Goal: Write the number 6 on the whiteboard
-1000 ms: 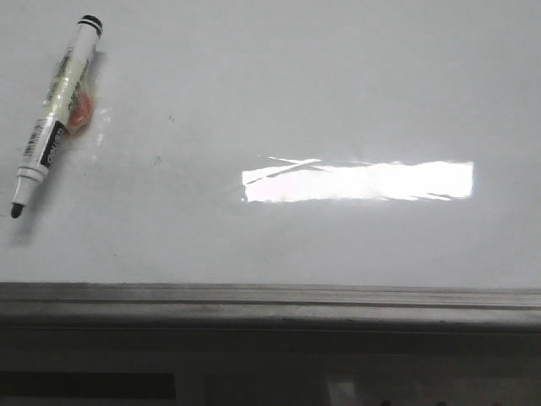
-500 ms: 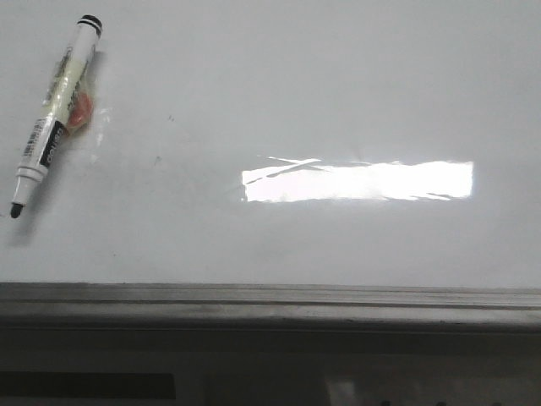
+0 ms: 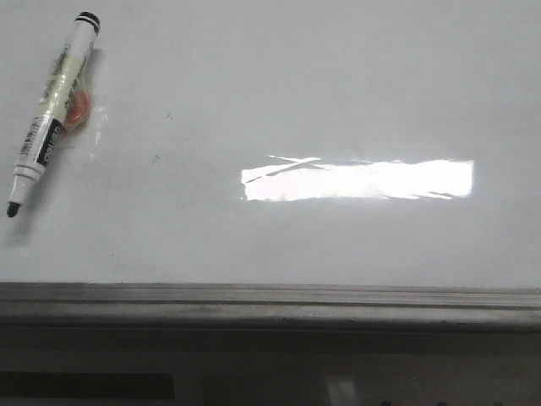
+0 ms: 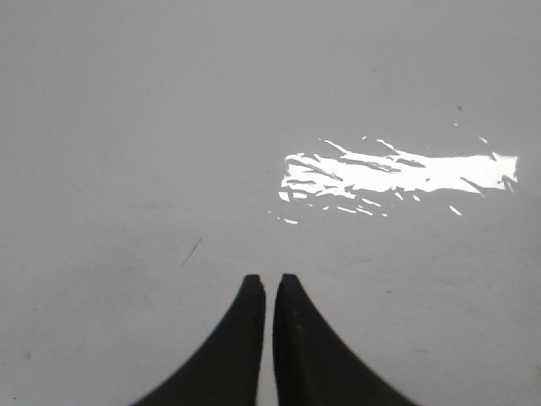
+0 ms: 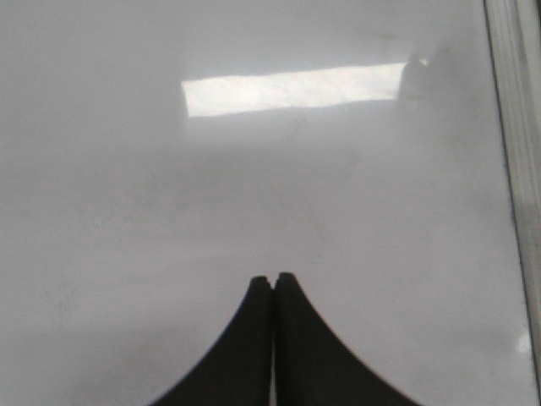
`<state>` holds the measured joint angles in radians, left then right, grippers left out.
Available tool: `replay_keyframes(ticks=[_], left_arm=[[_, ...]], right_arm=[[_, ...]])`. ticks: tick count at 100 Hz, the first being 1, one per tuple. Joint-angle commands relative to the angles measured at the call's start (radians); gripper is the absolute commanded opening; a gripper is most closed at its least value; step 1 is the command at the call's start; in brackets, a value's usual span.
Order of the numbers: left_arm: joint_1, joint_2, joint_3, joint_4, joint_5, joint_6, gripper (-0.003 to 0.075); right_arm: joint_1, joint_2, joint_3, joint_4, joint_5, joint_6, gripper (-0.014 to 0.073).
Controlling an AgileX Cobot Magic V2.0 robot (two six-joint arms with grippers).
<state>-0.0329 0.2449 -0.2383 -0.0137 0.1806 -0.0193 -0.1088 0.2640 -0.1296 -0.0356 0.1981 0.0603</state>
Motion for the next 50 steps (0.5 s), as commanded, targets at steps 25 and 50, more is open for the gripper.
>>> replay_keyframes(ticks=[25, 50], left_arm=[[-0.020, 0.232, -0.049, -0.133, -0.303, -0.025, 0.0429], [-0.283, 0.313, -0.080, -0.054, -0.327, -0.025, 0.0429]], right_arm=[[-0.005, 0.038, -0.055, 0.012, -0.079, 0.000, -0.0064], [-0.005, 0.038, -0.055, 0.012, -0.068, 0.000, -0.0064]])
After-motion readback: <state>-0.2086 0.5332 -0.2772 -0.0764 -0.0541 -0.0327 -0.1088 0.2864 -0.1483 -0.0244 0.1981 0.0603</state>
